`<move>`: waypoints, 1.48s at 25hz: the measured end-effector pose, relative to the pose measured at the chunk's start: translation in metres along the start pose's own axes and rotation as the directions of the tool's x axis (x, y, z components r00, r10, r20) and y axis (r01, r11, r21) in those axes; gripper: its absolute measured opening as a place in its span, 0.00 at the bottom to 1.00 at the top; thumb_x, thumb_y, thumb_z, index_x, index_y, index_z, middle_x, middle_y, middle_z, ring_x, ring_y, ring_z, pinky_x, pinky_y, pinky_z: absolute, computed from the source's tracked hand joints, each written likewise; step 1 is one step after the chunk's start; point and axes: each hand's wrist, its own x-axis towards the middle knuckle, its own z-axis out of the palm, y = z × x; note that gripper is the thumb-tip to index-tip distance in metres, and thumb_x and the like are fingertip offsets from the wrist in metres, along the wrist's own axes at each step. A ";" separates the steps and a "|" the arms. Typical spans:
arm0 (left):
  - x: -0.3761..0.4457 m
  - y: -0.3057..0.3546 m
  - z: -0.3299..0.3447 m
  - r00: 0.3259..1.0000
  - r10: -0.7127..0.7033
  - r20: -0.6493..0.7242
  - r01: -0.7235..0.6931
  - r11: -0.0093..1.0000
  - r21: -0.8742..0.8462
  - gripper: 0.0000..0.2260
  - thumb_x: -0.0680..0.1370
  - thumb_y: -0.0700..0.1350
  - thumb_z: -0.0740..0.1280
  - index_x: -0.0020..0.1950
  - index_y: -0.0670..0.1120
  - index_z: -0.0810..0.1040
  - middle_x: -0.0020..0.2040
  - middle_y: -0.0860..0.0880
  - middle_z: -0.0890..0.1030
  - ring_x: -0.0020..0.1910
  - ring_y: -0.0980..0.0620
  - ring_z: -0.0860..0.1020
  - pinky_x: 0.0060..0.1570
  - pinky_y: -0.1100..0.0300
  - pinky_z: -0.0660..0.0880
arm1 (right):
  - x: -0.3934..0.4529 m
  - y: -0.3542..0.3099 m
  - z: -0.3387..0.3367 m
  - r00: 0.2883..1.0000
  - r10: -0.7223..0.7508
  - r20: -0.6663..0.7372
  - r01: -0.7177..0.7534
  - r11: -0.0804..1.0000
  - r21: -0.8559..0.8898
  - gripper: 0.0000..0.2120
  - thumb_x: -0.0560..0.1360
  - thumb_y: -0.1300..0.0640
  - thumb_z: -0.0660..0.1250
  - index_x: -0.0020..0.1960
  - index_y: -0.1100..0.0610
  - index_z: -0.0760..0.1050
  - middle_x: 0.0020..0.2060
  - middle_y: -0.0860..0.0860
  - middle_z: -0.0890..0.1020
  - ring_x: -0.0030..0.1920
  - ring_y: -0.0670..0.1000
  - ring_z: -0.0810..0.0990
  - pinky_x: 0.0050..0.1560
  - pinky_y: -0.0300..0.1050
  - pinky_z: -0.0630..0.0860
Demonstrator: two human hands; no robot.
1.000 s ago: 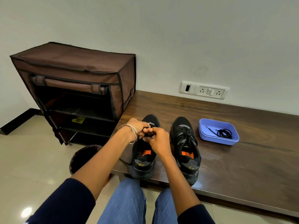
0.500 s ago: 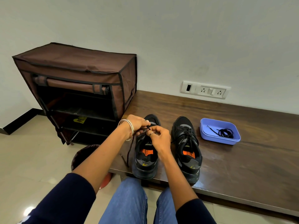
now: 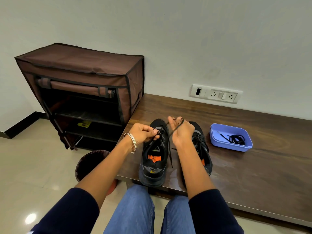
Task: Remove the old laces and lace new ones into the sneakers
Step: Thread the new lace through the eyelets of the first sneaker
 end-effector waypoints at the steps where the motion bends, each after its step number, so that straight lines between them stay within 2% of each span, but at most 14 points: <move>1: -0.001 -0.001 0.000 0.999 0.012 -0.032 -0.011 1.000 0.014 0.05 0.74 0.37 0.71 0.41 0.36 0.83 0.36 0.42 0.83 0.34 0.51 0.79 0.40 0.61 0.77 | 0.004 0.003 -0.008 0.998 0.002 -0.058 -0.008 0.994 -0.113 0.11 0.78 0.72 0.57 0.59 0.66 0.70 0.39 0.58 0.73 0.39 0.56 0.75 0.49 0.51 0.77; 2: 0.000 -0.001 0.001 0.996 0.015 -0.084 -0.013 1.000 0.022 0.05 0.74 0.37 0.71 0.41 0.34 0.82 0.36 0.41 0.83 0.33 0.50 0.78 0.39 0.60 0.76 | 0.008 0.007 -0.017 0.994 -0.025 -0.109 -0.016 0.933 -0.358 0.16 0.78 0.71 0.58 0.65 0.65 0.66 0.44 0.59 0.74 0.41 0.57 0.75 0.47 0.50 0.76; 5: 0.001 0.001 0.008 0.978 -0.017 -0.208 0.001 0.997 -0.074 0.05 0.75 0.35 0.70 0.44 0.32 0.80 0.34 0.41 0.81 0.27 0.53 0.77 0.34 0.63 0.78 | 0.000 0.022 -0.036 0.954 -0.299 -0.019 0.102 0.385 -0.917 0.26 0.75 0.67 0.66 0.71 0.61 0.63 0.58 0.59 0.76 0.55 0.59 0.78 0.52 0.52 0.77; 8: 0.003 0.003 0.017 0.974 -0.006 -0.224 -0.024 0.991 -0.131 0.01 0.76 0.34 0.69 0.44 0.36 0.79 0.32 0.43 0.79 0.24 0.56 0.77 0.29 0.65 0.77 | -0.007 0.029 -0.037 0.841 -0.376 0.389 0.478 0.179 -0.860 0.24 0.72 0.64 0.71 0.66 0.55 0.70 0.50 0.52 0.78 0.51 0.54 0.79 0.53 0.50 0.76; 11: 0.008 0.000 0.017 0.978 0.021 -0.206 -0.037 0.997 -0.072 0.05 0.76 0.35 0.69 0.40 0.41 0.79 0.32 0.44 0.79 0.25 0.56 0.78 0.27 0.62 0.76 | -0.004 0.036 -0.031 0.805 -0.115 0.582 0.563 -0.163 -0.810 0.13 0.71 0.59 0.73 0.54 0.47 0.80 0.48 0.50 0.81 0.54 0.54 0.78 0.50 0.54 0.76; 13: 0.010 -0.001 0.011 0.981 0.071 -0.180 -0.052 0.993 0.106 0.04 0.75 0.39 0.71 0.40 0.42 0.81 0.33 0.45 0.81 0.29 0.55 0.79 0.36 0.59 0.77 | -0.003 0.039 -0.032 0.819 -0.088 0.567 0.540 -0.216 -0.814 0.11 0.73 0.59 0.70 0.51 0.46 0.81 0.44 0.49 0.82 0.54 0.56 0.78 0.51 0.56 0.75; 15: 0.009 0.001 0.002 0.978 0.179 -0.109 -0.103 0.862 0.497 0.04 0.74 0.44 0.72 0.42 0.44 0.84 0.35 0.47 0.83 0.36 0.54 0.80 0.42 0.61 0.75 | -0.004 0.039 -0.036 0.823 -0.142 0.550 0.524 -0.186 -0.831 0.09 0.74 0.59 0.68 0.49 0.47 0.82 0.44 0.48 0.83 0.53 0.55 0.79 0.53 0.55 0.74; 17: 0.002 0.008 -0.001 0.975 0.221 -0.011 -0.142 0.663 0.735 0.06 0.75 0.47 0.71 0.43 0.45 0.84 0.37 0.49 0.82 0.38 0.54 0.78 0.40 0.65 0.70 | -0.008 0.037 -0.035 0.810 -0.201 0.550 0.513 -0.210 -0.832 0.09 0.75 0.59 0.65 0.51 0.49 0.81 0.47 0.48 0.82 0.53 0.53 0.79 0.54 0.53 0.71; 19: 0.002 0.010 0.001 0.983 0.171 0.066 -0.156 0.590 0.792 0.07 0.77 0.47 0.68 0.43 0.45 0.81 0.36 0.50 0.78 0.36 0.54 0.74 0.34 0.64 0.65 | -0.012 0.036 -0.036 0.794 -0.254 0.552 0.497 -0.252 -0.831 0.10 0.76 0.59 0.63 0.54 0.52 0.79 0.51 0.49 0.80 0.54 0.53 0.77 0.54 0.53 0.68; 24: 0.003 0.009 0.007 0.996 0.079 0.045 -0.091 0.880 0.466 0.12 0.80 0.42 0.64 0.37 0.42 0.76 0.32 0.45 0.74 0.28 0.52 0.69 0.35 0.57 0.68 | -0.014 0.037 -0.046 0.738 -0.269 0.619 0.463 -0.465 -0.755 0.13 0.77 0.53 0.65 0.61 0.53 0.72 0.54 0.50 0.79 0.57 0.54 0.76 0.54 0.53 0.66; 28: -0.003 0.012 0.013 0.998 -0.042 -0.040 0.041 0.999 -0.014 0.08 0.79 0.34 0.63 0.40 0.39 0.78 0.30 0.44 0.76 0.19 0.56 0.71 0.22 0.65 0.70 | -0.013 0.032 -0.046 0.731 -0.163 0.663 0.604 -0.298 -0.739 0.17 0.75 0.50 0.69 0.62 0.50 0.74 0.53 0.47 0.79 0.56 0.50 0.73 0.55 0.52 0.67; 31: 0.002 0.008 0.014 0.993 -0.085 -0.083 0.084 0.996 -0.010 0.05 0.77 0.38 0.67 0.42 0.42 0.80 0.30 0.47 0.78 0.23 0.57 0.73 0.27 0.65 0.69 | -0.022 0.022 -0.043 0.732 -0.300 0.611 0.680 0.266 -0.683 0.06 0.74 0.59 0.69 0.48 0.50 0.81 0.45 0.47 0.82 0.48 0.45 0.78 0.51 0.46 0.73; 34: 0.001 0.006 0.013 0.992 -0.100 -0.072 0.097 0.995 -0.032 0.05 0.77 0.42 0.68 0.43 0.44 0.81 0.32 0.50 0.82 0.31 0.56 0.76 0.36 0.61 0.72 | -0.015 -0.005 -0.038 0.932 -0.363 -0.022 0.308 0.821 -0.481 0.18 0.79 0.49 0.63 0.34 0.54 0.78 0.29 0.48 0.76 0.27 0.47 0.74 0.32 0.43 0.70; 37: -0.001 0.005 0.013 0.995 -0.071 -0.077 0.072 0.997 0.013 0.05 0.76 0.45 0.71 0.42 0.45 0.81 0.33 0.51 0.82 0.33 0.56 0.77 0.36 0.61 0.71 | -0.014 -0.026 -0.045 0.975 0.056 -0.216 -0.106 0.969 -0.225 0.12 0.80 0.52 0.64 0.44 0.60 0.73 0.30 0.57 0.75 0.22 0.50 0.72 0.20 0.38 0.70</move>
